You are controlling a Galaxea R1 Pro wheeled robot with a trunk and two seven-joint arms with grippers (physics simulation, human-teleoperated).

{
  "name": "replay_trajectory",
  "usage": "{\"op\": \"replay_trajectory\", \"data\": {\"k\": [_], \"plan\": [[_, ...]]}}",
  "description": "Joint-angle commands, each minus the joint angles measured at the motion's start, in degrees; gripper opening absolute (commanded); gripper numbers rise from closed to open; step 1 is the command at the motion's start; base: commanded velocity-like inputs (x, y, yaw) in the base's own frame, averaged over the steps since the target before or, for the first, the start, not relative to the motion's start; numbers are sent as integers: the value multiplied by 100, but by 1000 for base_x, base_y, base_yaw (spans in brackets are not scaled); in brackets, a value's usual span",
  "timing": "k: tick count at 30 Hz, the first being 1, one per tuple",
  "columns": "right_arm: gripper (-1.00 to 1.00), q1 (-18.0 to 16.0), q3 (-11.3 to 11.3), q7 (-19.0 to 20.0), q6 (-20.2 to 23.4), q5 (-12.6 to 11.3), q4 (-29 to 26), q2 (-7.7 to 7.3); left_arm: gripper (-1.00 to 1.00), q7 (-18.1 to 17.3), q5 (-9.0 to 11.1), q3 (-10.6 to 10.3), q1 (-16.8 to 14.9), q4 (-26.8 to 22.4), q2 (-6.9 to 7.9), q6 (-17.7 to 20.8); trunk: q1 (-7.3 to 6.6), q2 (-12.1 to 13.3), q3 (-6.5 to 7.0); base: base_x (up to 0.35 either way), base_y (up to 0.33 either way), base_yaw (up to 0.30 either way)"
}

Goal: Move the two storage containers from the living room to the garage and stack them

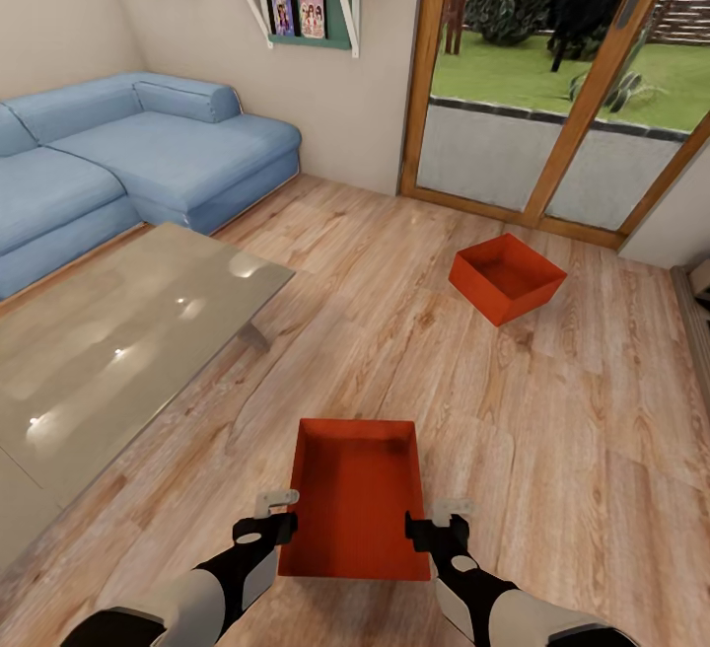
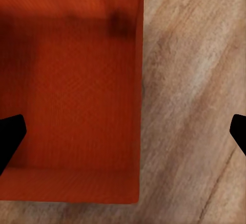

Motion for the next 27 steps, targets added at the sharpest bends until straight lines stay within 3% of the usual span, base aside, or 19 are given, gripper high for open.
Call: {"op": "replay_trajectory", "data": {"k": [1,27], "plan": [[100,-4,49,-21,-16,-39,6,2,100,18,57,-50,-4,6,-1,-21,22,-43,-22,0,0,0],[100,-5,40,-19,-25,-94,6,18,100,9,57,-45,-3,6,39,-10,593,-1086,-489,0,0,0]]}}
